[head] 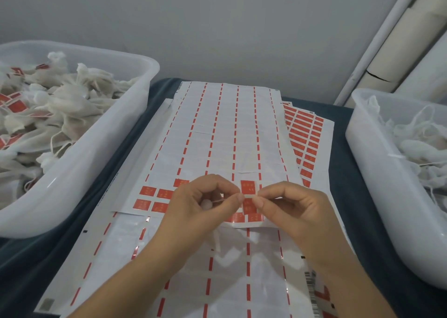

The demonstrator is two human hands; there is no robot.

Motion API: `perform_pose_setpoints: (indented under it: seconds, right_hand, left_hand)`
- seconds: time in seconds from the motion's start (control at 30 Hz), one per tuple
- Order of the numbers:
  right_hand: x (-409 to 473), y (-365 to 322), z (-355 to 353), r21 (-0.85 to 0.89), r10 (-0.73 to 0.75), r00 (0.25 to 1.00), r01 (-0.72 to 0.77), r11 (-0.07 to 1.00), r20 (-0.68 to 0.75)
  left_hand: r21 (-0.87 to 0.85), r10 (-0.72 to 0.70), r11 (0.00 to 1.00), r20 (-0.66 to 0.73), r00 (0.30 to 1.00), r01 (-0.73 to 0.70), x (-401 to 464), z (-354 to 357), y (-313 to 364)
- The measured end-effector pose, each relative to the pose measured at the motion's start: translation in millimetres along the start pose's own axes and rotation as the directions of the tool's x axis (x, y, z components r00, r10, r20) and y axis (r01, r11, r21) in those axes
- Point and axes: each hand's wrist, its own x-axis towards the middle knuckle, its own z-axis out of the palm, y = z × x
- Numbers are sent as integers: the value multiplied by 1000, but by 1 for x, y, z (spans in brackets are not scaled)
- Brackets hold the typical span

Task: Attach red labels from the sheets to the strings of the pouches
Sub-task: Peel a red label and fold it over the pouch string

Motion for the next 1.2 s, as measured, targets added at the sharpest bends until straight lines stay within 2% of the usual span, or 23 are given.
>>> perform_pose_setpoints:
  seconds: [0.1,0.23,0.27,0.4,0.53,0.7,1.0,1.2]
  right_hand:
    - [2,-3,-4,11,-16,1000,16,1000,-14]
    - [7,-5,-15,158,105,965,-68,985,-240]
    - [7,-6,-16,161,128,959,-89,983,-253]
    - [4,-4,-1,170,222,975,-217,961,-13]
    - [4,-1,2,246,248,967,-257,935,66]
    - [3,0,2,313,220,974,-225,923,53]
    - [1,-4,6,259,175,984,-160,953,-38]
    - [0,-8,6,196,148,987,-133,971,-61]
  left_hand:
    - [-94,-63,994,4,998,63,0,1,3]
    - [-259,-190,947,17,982,188,2,-7,6]
    - [-273,-206,940,24,978,205,2,-8,6]
    - [-232,-210,948,55,976,217,2,-5,8]
    - [-238,-198,948,77,977,211,3,-6,8]
    - [-212,-192,955,97,977,208,2,-3,8]
    - [-201,-152,966,68,986,162,1,-2,7]
    - [-126,-77,989,43,996,82,0,0,5]
